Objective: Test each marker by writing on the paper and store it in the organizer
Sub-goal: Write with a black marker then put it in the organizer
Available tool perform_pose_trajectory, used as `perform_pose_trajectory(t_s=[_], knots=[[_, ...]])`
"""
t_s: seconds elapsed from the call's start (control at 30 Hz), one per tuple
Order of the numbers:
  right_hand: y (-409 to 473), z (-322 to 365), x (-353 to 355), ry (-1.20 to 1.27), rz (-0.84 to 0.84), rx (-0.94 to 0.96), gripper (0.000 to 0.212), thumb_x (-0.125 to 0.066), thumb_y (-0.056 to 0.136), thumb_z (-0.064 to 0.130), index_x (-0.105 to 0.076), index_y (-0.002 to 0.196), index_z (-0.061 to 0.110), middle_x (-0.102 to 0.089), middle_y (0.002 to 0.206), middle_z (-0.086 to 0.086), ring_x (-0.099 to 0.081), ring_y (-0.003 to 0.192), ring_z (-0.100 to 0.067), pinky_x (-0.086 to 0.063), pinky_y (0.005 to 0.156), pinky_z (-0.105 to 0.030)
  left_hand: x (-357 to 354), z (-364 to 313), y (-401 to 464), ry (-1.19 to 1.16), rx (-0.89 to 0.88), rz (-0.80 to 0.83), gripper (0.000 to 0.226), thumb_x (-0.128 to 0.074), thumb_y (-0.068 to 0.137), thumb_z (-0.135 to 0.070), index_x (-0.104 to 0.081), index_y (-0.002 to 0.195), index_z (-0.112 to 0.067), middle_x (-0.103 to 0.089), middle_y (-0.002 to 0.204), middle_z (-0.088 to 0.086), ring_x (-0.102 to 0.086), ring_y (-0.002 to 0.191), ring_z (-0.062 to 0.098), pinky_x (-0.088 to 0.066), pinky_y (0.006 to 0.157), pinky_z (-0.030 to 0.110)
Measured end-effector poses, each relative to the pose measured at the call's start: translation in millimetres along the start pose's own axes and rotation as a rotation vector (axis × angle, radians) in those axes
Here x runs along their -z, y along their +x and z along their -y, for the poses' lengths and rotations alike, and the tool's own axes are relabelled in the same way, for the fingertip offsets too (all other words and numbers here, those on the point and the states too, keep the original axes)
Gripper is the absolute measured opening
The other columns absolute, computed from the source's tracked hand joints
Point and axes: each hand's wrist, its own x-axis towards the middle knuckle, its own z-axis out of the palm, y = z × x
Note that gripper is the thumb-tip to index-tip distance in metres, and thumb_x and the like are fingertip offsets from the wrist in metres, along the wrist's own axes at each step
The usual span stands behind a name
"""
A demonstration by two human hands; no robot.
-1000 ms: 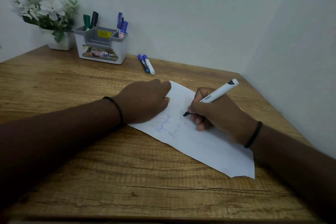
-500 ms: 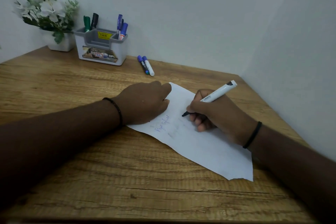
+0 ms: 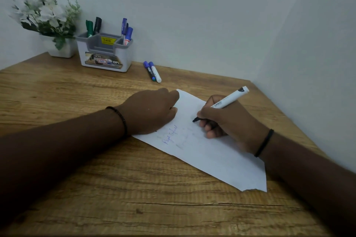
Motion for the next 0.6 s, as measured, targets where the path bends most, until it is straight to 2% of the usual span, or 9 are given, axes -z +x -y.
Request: perform_pose_trajectory(t_s=[0.17,0.43,0.6], knots=[[1.1,1.8,1.3,-0.009,0.038,-0.022,0.01,-0.069,0.084,0.005,-0.059,0.082,0.007,-0.064,0.068,-0.009,-0.058,0.055,-0.013,-0.054,0.051,-0.026,-0.6,1.5,-0.9,0.0,0.002,-0.005,0.017,-0.036,0.098,-0.038,-0.035,0.087,-0.025,-0.046,0.079,-0.002,-0.049,0.063,0.015,-0.041,0.056,0.032],[6.3,2.0,-1.0,-0.012,0.019,-0.025,0.01,-0.069,0.086,0.009,-0.059,0.085,0.007,-0.068,0.069,-0.009,-0.059,0.056,-0.014,-0.053,0.049,-0.026,-1.9,1.7,0.4,0.013,-0.009,-0.016,0.017,-0.035,0.098,-0.039,-0.032,0.087,-0.026,-0.045,0.077,-0.003,-0.049,0.062,0.015,-0.044,0.057,0.033],[7.7,1.8,4.1,-0.016,0.004,-0.05,0.017,-0.067,0.085,0.008,-0.053,0.078,0.011,-0.066,0.069,-0.011,-0.057,0.053,-0.016,-0.051,0.047,-0.027,-3.1,2.3,-0.1,0.015,-0.01,-0.016,0.017,-0.035,0.098,-0.039,-0.027,0.087,-0.028,-0.044,0.077,-0.004,-0.048,0.063,0.014,-0.045,0.058,0.034]])
